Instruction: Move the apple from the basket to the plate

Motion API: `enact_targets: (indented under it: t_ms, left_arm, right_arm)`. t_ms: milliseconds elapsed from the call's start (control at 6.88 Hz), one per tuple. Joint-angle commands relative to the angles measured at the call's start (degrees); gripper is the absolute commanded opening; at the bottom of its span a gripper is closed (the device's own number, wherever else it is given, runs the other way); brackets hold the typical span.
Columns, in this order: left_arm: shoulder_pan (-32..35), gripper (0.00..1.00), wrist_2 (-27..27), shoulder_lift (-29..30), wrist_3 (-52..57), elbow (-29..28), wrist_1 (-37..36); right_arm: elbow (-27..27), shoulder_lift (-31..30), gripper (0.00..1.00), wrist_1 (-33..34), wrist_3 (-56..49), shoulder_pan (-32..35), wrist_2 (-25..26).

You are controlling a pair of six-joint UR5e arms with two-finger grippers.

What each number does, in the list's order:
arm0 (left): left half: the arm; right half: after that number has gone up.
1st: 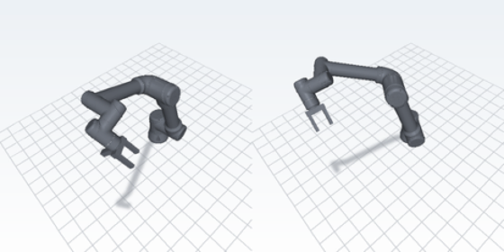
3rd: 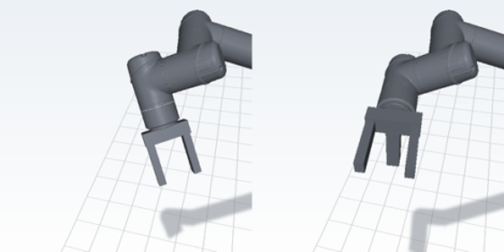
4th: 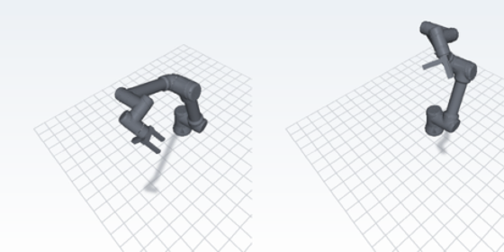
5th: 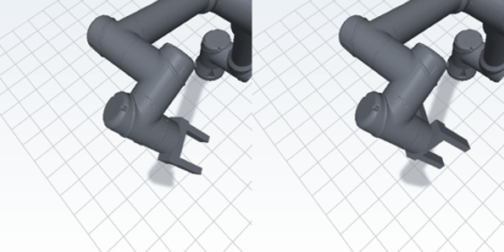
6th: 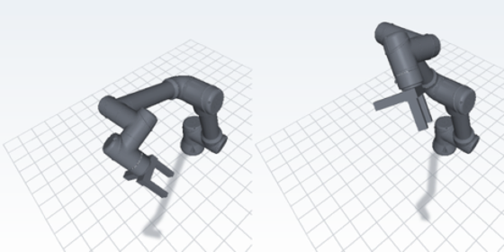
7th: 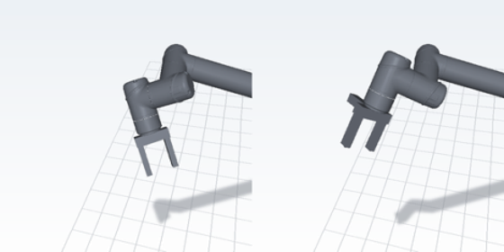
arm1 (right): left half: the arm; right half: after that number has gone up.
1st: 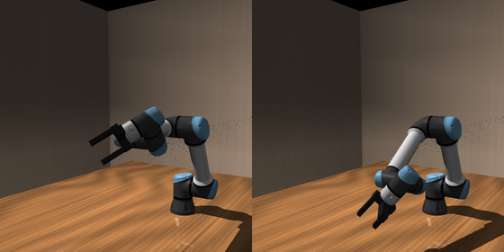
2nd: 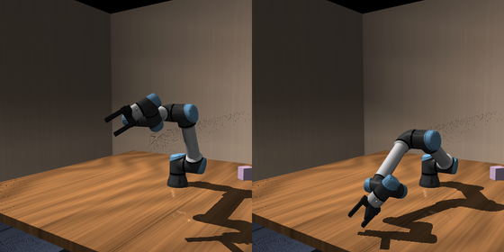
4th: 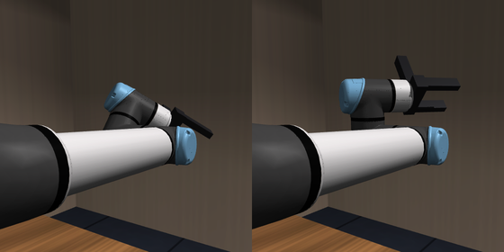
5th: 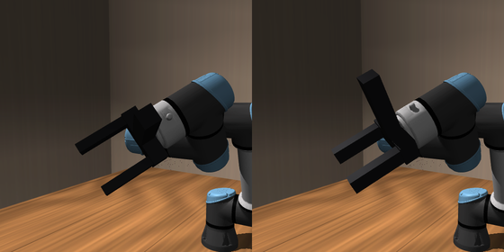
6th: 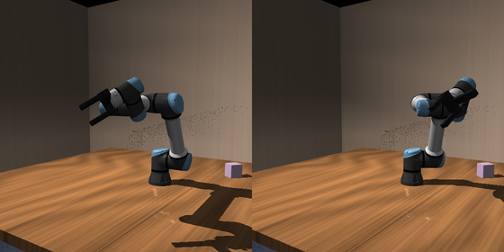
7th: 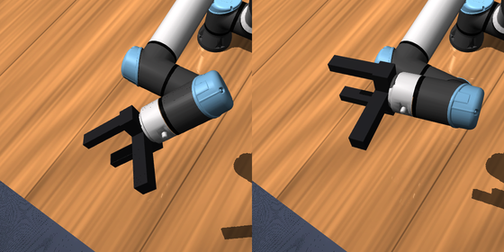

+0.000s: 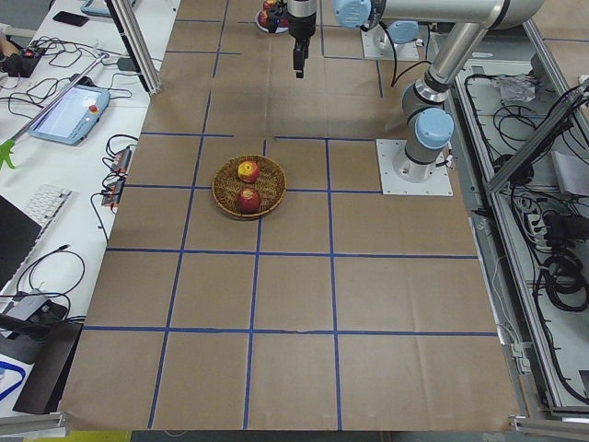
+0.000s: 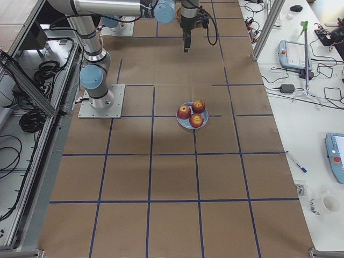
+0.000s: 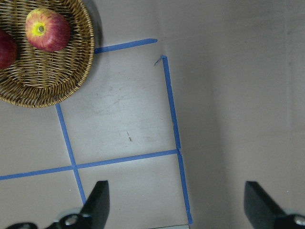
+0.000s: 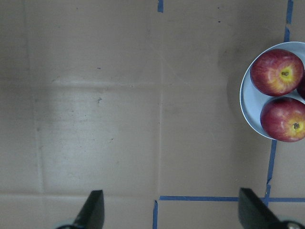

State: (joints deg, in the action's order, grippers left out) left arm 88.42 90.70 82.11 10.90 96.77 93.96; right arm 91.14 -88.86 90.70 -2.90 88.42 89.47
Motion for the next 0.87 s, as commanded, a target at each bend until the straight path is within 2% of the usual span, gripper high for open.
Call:
enact_targets:
  t_ms: [0,581,726]
  left_arm:
    - [0.00,0.99,0.00,0.07,0.00,0.00,0.00]
    - [-0.79,0.99,-0.09,0.51,0.96,0.09,0.00]
    - [-0.88,0.99,-0.09,0.68,4.19,0.09,-0.09]
  right_arm:
    - [0.00,0.00,1.00,0.00,0.00,0.00,0.00]
    - [0.00,0.00,1.00,0.00,0.00,0.00,0.00]
    - [0.00,0.00,1.00,0.00,0.00,0.00,0.00]
